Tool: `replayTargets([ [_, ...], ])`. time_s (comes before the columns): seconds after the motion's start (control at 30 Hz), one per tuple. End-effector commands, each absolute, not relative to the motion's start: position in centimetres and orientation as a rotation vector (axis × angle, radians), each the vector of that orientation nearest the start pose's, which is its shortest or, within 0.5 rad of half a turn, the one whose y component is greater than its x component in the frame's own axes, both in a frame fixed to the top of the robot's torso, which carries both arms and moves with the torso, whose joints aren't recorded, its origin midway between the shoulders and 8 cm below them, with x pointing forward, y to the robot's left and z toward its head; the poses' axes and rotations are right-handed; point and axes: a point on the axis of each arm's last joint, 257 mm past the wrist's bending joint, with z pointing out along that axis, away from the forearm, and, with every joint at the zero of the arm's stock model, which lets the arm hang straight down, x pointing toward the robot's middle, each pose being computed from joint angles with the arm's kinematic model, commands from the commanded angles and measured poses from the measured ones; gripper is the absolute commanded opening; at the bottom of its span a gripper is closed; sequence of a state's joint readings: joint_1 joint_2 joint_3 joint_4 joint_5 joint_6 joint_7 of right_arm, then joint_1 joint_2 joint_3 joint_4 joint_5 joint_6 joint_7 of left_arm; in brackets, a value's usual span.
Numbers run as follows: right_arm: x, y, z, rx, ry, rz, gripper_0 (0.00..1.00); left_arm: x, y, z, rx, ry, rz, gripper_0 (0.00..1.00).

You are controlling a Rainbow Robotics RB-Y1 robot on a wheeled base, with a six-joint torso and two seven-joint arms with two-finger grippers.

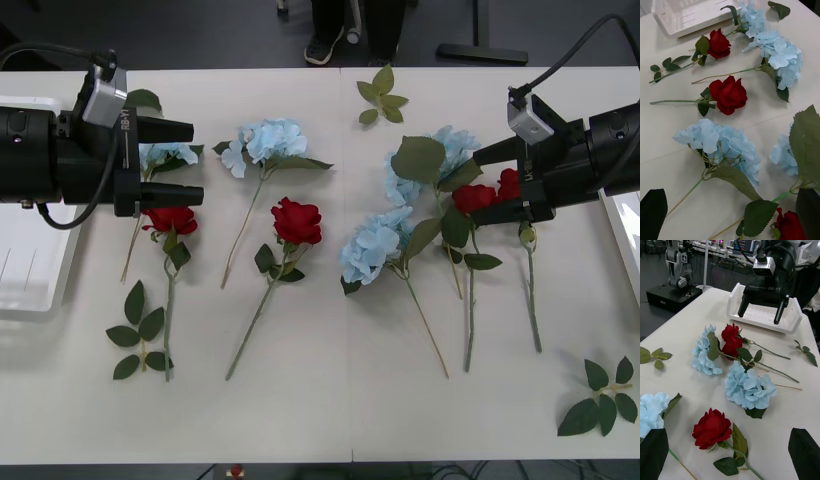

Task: Place the red flowers into the right box and the blue flowers into the left box. If a person shows an open palm, hand one flower to the person first, then continue sorting.

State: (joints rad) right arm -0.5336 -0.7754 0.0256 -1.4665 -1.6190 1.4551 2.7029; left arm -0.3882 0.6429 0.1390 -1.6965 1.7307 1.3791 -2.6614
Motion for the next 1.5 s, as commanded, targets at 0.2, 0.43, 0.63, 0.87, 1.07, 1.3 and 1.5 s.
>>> replayTargets([
  [0.2, 46.8, -19.6, -13.6, -1.453, 1.731, 0.566, 1.0, 43.9, 13.9, -6.1, 1.224, 1.48, -0.761, 0.93],
  [0.43, 46.8, -21.7, -11.1, -1.464, 1.727, 0.533, 1.0, 47.5, 18.4, -4.1, 1.037, 1.647, -0.656, 0.93],
  [0.63, 46.9, -23.9, -9.9, -1.427, 1.788, 0.503, 1.0, 51.3, 25.7, -6.6, 0.735, 1.921, -0.479, 0.93],
  [0.87, 48.8, -30.2, -11.1, -1.131, 2.113, 0.436, 1.0, 54.1, 32.5, -11.5, 0.348, 2.158, -0.279, 0.93],
  [1.07, 50.6, -35.2, -12.8, -0.952, 2.26, 0.285, 1.0, 55.6, 34.7, -15.5, 0.141, 2.25, -0.19, 0.93],
  [1.3, 51.0, -38.2, -15.5, -0.81, 2.422, 0.157, 1.0, 59.7, 36.1, -18.2, 0.101, 2.275, -0.074, 0.93],
  [1.5, 50.7, -38.8, -18.6, -0.671, 2.539, 0.122, 1.0, 61.8, 35.3, -18.9, 0.106, 2.285, -0.031, 0.93],
])
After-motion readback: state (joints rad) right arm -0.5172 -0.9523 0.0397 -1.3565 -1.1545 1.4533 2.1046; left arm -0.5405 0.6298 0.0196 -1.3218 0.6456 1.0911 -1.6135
